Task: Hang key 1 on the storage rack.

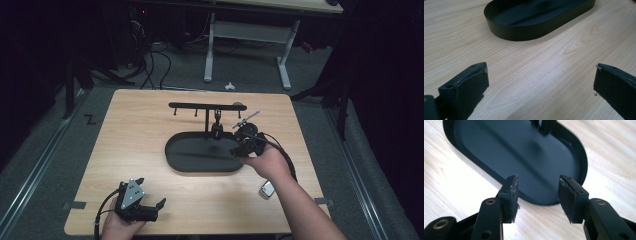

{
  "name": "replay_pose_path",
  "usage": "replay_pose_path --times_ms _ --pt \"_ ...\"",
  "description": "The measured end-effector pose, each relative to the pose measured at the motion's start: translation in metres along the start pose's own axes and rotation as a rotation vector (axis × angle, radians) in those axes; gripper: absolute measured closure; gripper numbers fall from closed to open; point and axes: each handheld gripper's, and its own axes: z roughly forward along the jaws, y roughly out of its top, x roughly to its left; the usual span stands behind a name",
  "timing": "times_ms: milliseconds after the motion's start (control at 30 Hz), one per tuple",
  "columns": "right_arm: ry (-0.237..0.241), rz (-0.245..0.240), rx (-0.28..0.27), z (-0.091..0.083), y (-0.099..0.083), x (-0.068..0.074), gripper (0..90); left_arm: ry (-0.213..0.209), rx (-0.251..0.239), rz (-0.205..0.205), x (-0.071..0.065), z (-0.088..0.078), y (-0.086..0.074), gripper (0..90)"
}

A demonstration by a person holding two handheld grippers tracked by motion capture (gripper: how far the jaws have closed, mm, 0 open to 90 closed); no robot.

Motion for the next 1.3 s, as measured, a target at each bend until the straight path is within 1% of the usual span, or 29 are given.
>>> replay_pose_path --times_ms 100,133,267,300,400,500,600,733,800,933,1100,1233,1300 --pt "0.001 0.005 0.007 0.003 -0.013 -0.004 49.5 -0.002 0.005 0.007 -0.001 0.001 0.000 0.4" --pt "0.003 0.011 0.003 0.004 -0.017 -0.005 49.4 -0.003 0.006 0.008 -0.001 0.001 0.000 0.4" --pt "0.006 0.011 -0.007 0.007 -0.034 -0.011 49.0 -0.005 0.010 0.011 -0.002 0.002 0.000 0.4" --pt "0.014 0.019 -0.009 0.008 -0.039 -0.012 48.4 -0.005 0.010 0.013 -0.002 0.002 0.000 0.4" --pt "0.008 0.022 -0.009 0.009 -0.050 -0.017 47.6 -0.006 0.011 0.016 -0.003 0.002 0.000 0.4" --pt "0.008 0.033 -0.011 0.010 -0.061 -0.022 46.9 -0.007 0.010 0.016 -0.003 0.002 0.000 0.4" --pt "-0.002 0.044 -0.013 0.011 -0.072 -0.028 46.8 -0.008 0.010 0.017 -0.003 0.002 0.000 0.4" --pt "-0.018 0.076 -0.001 0.013 -0.085 -0.039 47.2 -0.010 0.012 0.016 -0.003 0.003 0.000 0.4" --pt "-0.028 0.105 0.010 0.016 -0.092 -0.046 48.2 -0.012 0.016 0.018 -0.003 0.003 0.000 0.4" --pt "-0.051 0.148 0.023 0.020 -0.105 -0.058 49.7 -0.011 0.018 0.020 -0.003 0.003 0.000 0.4" --pt "-0.070 0.233 0.018 0.022 -0.123 -0.074 49.0 -0.013 0.022 0.021 -0.003 0.004 -0.001 0.4" --pt "-0.061 0.303 0.014 0.022 -0.135 -0.082 48.7 -0.012 0.022 0.024 -0.004 0.005 -0.001 0.4" --pt "-0.050 0.322 0.014 0.021 -0.139 -0.084 49.1 -0.013 0.024 0.025 -0.004 0.005 -0.001 0.4"
